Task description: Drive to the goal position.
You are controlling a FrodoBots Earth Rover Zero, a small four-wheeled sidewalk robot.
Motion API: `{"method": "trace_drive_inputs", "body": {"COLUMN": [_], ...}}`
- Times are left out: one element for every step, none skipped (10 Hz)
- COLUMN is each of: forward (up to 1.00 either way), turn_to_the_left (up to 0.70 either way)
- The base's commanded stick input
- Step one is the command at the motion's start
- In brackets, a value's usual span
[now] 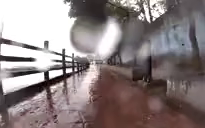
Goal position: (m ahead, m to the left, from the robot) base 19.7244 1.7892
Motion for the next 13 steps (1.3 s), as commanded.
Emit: {"method": "trace_drive_inputs", "body": {"forward": [1.00,1.00,1.00,1.00,1.00,1.00,1.00,1.00,1.00,1.00,1.00,1.00,1.00], "turn_to_the_left": [0.00,0.00,0.00,0.00,0.00,0.00,0.00,0.00,0.00,0.00,0.00,0.00,0.00]}}
